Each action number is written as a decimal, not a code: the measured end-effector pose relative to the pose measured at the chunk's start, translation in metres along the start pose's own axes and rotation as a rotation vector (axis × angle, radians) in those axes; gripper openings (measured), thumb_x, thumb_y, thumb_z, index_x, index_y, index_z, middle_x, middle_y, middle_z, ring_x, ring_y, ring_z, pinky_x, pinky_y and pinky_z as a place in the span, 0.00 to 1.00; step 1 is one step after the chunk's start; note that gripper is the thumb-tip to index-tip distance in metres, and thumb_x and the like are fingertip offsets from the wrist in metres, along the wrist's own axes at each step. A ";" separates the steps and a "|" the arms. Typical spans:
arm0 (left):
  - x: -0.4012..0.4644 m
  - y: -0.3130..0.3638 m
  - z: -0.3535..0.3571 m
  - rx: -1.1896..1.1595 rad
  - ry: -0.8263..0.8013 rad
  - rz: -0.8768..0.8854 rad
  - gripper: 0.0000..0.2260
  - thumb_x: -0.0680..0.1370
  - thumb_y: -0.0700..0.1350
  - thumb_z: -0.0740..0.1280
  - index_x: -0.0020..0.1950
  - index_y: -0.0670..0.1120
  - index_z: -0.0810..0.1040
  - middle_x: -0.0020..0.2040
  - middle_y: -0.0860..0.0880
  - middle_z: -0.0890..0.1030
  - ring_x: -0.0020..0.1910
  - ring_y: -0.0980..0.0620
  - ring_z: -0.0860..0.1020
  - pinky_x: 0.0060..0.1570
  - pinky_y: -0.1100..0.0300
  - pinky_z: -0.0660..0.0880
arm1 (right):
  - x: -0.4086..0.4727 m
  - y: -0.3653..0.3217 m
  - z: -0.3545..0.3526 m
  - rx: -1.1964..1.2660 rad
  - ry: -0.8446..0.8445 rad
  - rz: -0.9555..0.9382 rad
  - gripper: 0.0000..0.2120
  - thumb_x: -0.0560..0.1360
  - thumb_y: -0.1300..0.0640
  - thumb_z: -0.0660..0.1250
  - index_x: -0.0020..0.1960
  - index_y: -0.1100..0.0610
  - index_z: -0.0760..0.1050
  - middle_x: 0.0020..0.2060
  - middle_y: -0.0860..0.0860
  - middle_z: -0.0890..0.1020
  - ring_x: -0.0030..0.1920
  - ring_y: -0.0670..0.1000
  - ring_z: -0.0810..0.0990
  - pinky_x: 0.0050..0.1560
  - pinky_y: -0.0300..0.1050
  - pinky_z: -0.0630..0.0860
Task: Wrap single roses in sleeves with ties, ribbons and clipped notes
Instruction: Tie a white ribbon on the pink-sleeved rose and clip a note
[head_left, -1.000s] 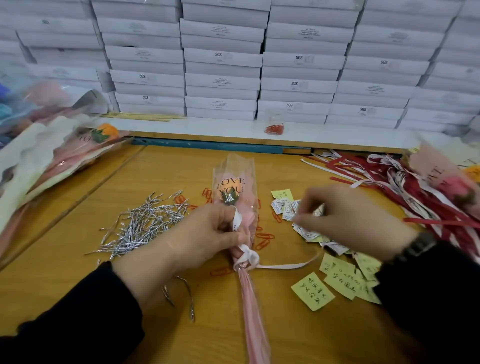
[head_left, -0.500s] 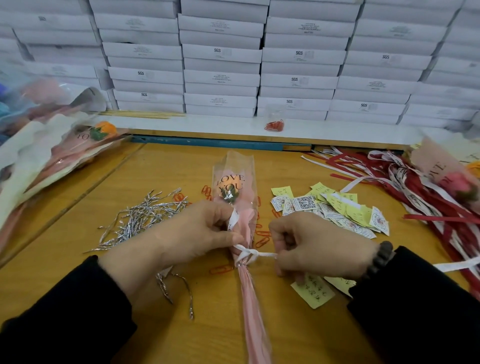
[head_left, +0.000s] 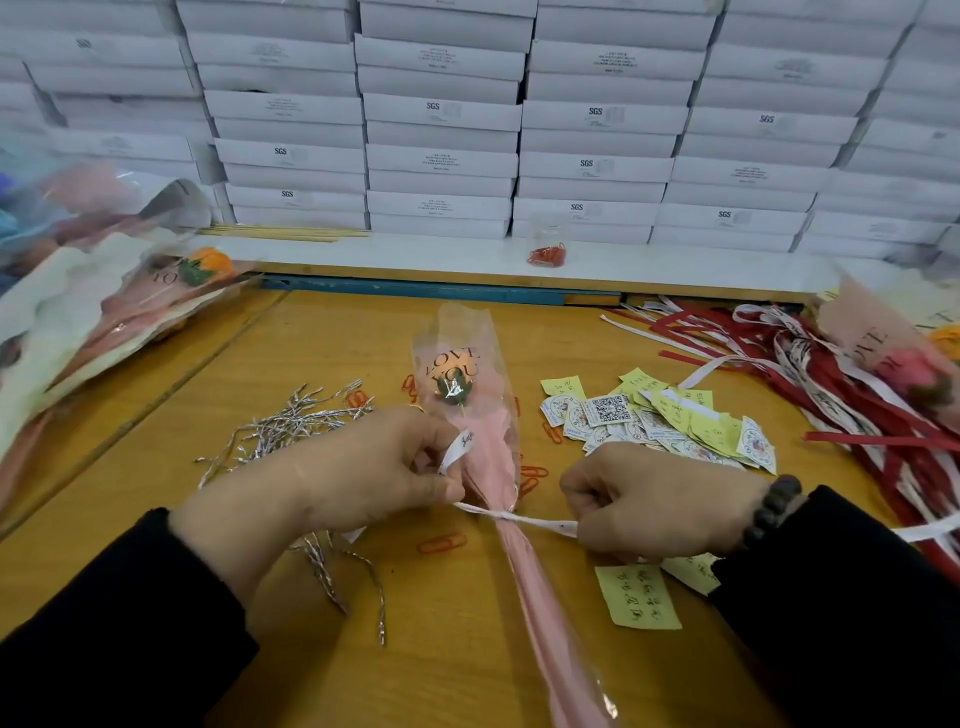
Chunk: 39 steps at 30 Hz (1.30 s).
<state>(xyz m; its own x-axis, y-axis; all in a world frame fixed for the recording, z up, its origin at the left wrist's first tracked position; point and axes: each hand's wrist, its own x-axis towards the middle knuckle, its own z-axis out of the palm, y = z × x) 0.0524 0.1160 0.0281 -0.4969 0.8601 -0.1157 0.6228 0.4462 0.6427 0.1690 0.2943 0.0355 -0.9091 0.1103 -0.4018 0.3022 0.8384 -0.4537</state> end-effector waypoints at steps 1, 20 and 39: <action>0.000 -0.001 0.000 0.019 0.010 -0.021 0.08 0.76 0.44 0.68 0.36 0.51 0.75 0.41 0.47 0.76 0.40 0.50 0.74 0.42 0.59 0.72 | 0.000 0.000 -0.001 0.009 -0.008 0.007 0.12 0.72 0.61 0.62 0.31 0.55 0.64 0.25 0.49 0.72 0.26 0.48 0.70 0.29 0.40 0.67; 0.002 0.005 0.003 -0.071 0.510 0.003 0.11 0.71 0.45 0.73 0.41 0.47 0.70 0.38 0.49 0.74 0.34 0.56 0.70 0.35 0.62 0.69 | 0.019 -0.013 0.038 -0.036 0.483 -0.262 0.03 0.74 0.54 0.67 0.47 0.49 0.72 0.46 0.47 0.78 0.49 0.47 0.76 0.51 0.48 0.74; 0.005 -0.001 0.007 0.094 0.183 0.026 0.08 0.75 0.43 0.68 0.38 0.52 0.74 0.34 0.54 0.79 0.36 0.57 0.74 0.39 0.61 0.71 | 0.017 -0.012 0.035 0.031 0.575 -0.260 0.02 0.70 0.58 0.63 0.39 0.55 0.71 0.34 0.50 0.77 0.38 0.51 0.75 0.40 0.50 0.74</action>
<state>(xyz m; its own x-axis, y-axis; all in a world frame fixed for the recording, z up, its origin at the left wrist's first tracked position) 0.0536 0.1210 0.0216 -0.5762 0.8161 0.0445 0.6860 0.4532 0.5692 0.1599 0.2671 0.0065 -0.9601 0.1812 0.2130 0.0506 0.8617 -0.5050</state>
